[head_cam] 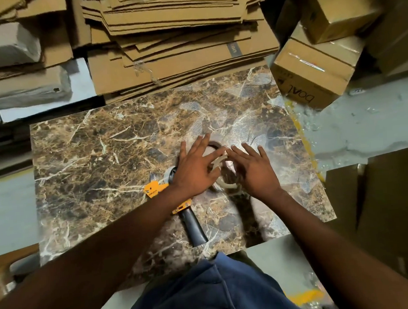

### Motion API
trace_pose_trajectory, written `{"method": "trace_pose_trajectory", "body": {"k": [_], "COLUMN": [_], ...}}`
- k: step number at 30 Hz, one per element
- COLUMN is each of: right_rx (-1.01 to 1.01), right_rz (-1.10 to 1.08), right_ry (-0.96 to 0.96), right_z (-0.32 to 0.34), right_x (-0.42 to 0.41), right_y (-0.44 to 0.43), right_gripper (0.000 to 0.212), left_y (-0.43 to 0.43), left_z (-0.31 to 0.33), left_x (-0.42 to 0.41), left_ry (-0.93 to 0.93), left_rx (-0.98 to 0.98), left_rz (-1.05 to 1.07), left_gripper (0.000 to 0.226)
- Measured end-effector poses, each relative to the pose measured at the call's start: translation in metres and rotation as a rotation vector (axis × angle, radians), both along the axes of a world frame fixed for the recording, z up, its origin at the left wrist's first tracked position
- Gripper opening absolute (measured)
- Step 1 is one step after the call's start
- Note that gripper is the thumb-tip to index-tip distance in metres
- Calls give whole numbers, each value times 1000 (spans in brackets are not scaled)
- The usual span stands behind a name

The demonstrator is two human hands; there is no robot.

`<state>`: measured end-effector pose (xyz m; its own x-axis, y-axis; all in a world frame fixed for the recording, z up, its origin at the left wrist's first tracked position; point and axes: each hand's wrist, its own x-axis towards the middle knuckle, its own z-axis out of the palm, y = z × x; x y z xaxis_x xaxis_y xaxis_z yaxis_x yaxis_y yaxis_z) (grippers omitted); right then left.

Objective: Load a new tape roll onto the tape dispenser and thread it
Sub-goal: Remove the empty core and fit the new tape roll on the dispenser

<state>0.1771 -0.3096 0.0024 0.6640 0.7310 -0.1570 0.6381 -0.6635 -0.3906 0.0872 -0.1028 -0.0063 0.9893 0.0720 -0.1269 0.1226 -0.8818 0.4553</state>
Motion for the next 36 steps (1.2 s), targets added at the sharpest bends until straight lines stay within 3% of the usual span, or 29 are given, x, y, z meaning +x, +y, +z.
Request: {"method": "trace_pose_trajectory", "body": {"k": [6,10,20,26,27,31,36], "right_rx": [85,106,-8,-56,-69,-149,-180], "right_rz": [86,140,199,280,296,378,416], "right_ry": [25,42,79,-16,-7,37,72], "right_z": [28,24,6,-6,-6,-1,2], "right_x": [-13,-29,-54,-52,-51,-45,-36], "right_y": [59,92,123,117,116,110,109], "right_gripper": [67,57,71,55,57,97,103], "left_y": [59,90,97,102,104,113,115], "left_z": [27,26,4,-1,-2,-1,4], "left_x": [-30,-55,-92,-96,-97,-102,-95], "left_ry": [-62,-7,99,194,215,272,311], "left_rx": [-86,-114,-235,13,46,83,54], "left_rz": [140,194,264,65,32,-48,-56], "left_gripper": [66,66,62,61,65,84,94]}}
